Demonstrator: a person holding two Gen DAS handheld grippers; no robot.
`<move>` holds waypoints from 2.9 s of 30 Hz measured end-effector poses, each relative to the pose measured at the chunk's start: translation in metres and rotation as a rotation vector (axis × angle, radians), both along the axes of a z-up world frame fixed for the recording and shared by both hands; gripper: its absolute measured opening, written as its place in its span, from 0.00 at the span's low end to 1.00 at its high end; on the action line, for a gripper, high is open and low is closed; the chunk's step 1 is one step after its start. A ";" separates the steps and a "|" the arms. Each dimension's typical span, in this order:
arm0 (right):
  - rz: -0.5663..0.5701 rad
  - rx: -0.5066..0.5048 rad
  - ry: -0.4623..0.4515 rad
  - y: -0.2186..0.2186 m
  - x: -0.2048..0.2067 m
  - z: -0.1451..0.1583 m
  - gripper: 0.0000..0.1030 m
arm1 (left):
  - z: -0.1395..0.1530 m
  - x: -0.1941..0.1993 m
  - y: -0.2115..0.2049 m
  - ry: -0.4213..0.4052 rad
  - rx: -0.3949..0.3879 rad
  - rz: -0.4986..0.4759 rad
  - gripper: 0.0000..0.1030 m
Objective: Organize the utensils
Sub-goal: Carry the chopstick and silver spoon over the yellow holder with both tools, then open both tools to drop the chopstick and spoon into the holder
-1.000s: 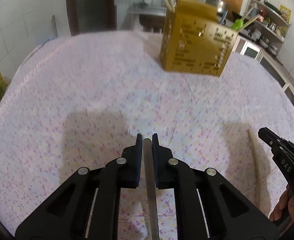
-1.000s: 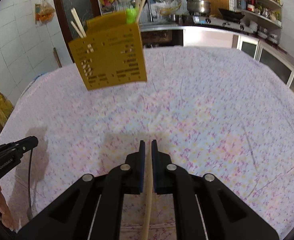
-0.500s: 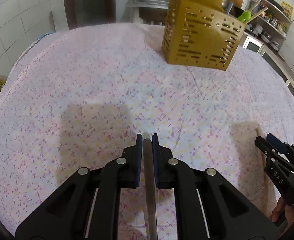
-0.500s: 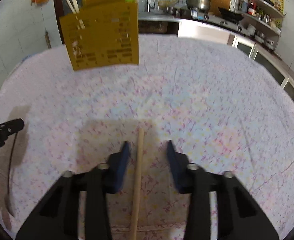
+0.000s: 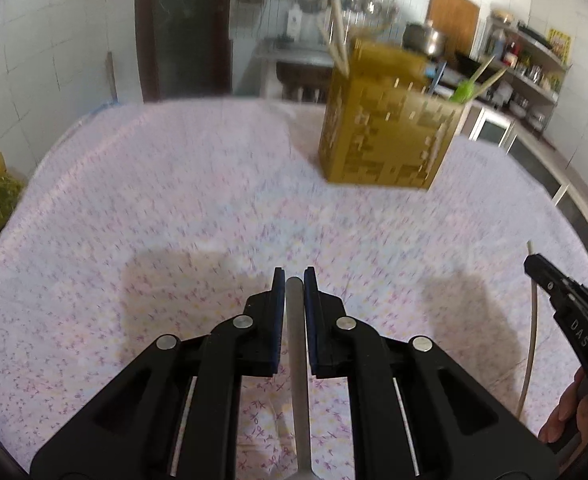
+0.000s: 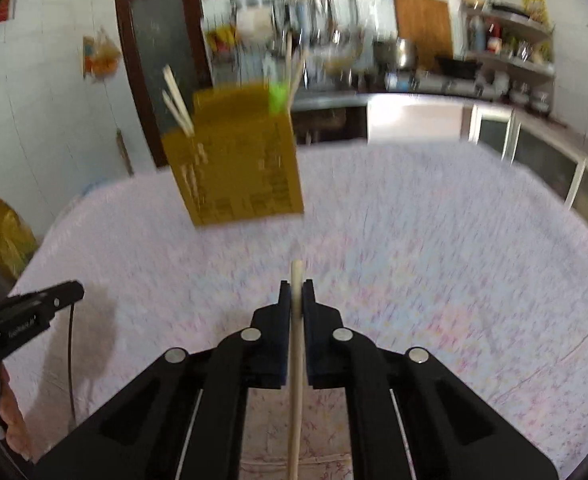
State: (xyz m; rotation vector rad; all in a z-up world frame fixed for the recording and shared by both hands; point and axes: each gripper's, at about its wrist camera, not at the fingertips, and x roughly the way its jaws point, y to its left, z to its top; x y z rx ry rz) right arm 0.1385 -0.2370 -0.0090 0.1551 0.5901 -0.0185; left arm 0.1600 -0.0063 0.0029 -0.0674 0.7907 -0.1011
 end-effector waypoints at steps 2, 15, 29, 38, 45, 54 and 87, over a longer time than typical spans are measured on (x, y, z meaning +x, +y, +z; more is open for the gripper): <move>-0.010 -0.003 -0.073 0.003 -0.010 0.014 0.06 | 0.011 -0.011 0.001 -0.056 0.002 -0.001 0.08; -0.023 -0.071 -0.357 0.020 -0.061 0.052 0.06 | 0.039 -0.059 0.004 -0.249 -0.003 0.013 0.08; -0.021 -0.108 -0.437 0.026 -0.061 0.075 0.06 | 0.066 -0.062 -0.001 -0.351 0.009 -0.004 0.06; -0.023 -0.091 -0.438 0.019 -0.028 0.085 0.06 | 0.084 -0.029 -0.010 -0.370 0.014 -0.026 0.02; -0.024 -0.085 -0.443 0.014 -0.008 0.095 0.06 | 0.098 -0.009 -0.011 -0.379 0.002 -0.033 0.01; -0.013 -0.073 -0.428 0.011 0.015 0.100 0.06 | 0.113 0.012 -0.014 -0.372 0.003 -0.054 0.01; -0.038 -0.096 -0.572 0.000 0.201 0.125 0.07 | 0.122 0.175 -0.067 -0.427 -0.055 -0.112 0.02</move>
